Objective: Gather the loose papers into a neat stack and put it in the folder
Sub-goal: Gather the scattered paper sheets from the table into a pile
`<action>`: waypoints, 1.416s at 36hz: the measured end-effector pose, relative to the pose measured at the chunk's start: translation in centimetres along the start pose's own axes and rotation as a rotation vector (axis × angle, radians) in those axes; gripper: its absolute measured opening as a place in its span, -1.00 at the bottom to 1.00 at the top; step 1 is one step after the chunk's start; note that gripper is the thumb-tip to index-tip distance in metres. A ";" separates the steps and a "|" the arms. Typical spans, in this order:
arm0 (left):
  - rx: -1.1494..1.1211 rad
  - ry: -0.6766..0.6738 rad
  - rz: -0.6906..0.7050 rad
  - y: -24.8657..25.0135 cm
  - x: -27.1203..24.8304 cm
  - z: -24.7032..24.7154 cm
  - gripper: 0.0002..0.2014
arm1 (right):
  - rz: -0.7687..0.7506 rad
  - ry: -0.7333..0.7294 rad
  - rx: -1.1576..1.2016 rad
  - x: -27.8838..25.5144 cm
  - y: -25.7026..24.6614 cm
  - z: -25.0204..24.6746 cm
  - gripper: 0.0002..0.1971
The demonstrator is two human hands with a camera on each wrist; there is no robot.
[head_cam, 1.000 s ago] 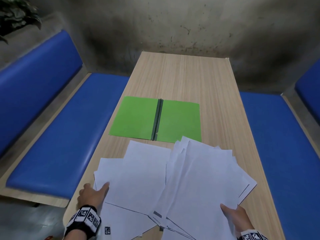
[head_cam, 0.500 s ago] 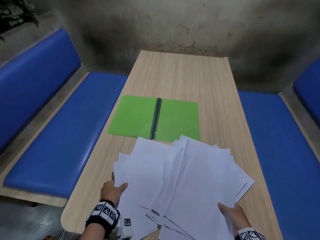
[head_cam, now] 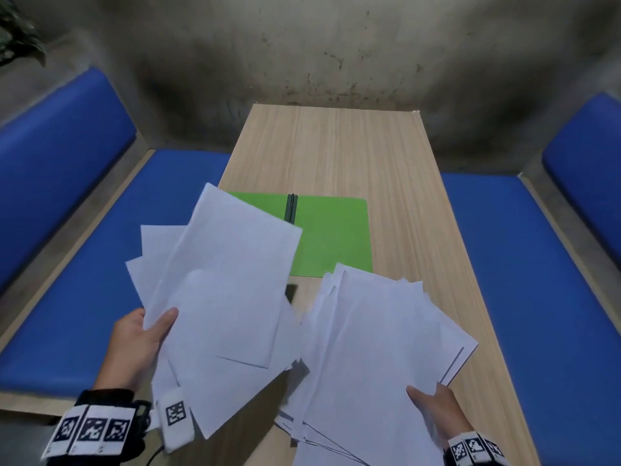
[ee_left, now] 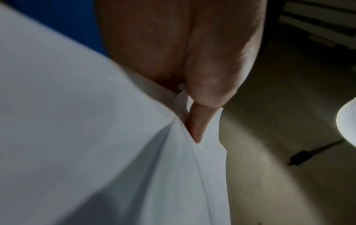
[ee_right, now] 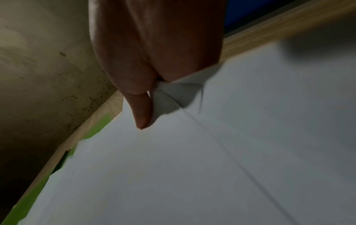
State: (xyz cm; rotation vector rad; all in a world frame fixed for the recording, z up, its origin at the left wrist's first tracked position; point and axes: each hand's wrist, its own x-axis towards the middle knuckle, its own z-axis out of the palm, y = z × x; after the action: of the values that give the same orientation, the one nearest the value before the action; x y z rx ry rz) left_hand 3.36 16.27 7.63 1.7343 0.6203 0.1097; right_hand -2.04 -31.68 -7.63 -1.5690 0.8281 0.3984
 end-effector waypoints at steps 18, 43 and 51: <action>0.122 -0.659 -0.244 -7.8 -4.9 16.9 -0.68 | 0.075 -0.124 0.153 -2.0 -2.0 0.3 -0.63; 0.482 -0.208 -0.069 -9.0 -6.8 18.1 -0.57 | 0.098 -0.133 -0.037 -0.4 2.1 0.1 -0.70; 0.471 -0.360 -0.084 -8.6 -8.2 17.6 -0.54 | 0.108 -0.170 0.040 -0.9 1.3 0.4 -0.76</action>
State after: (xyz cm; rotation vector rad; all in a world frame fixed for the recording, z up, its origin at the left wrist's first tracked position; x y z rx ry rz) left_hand 0.37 -1.87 -2.95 2.1070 0.4714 -0.4315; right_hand -3.53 -31.06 -8.03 -1.4356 0.7863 0.5813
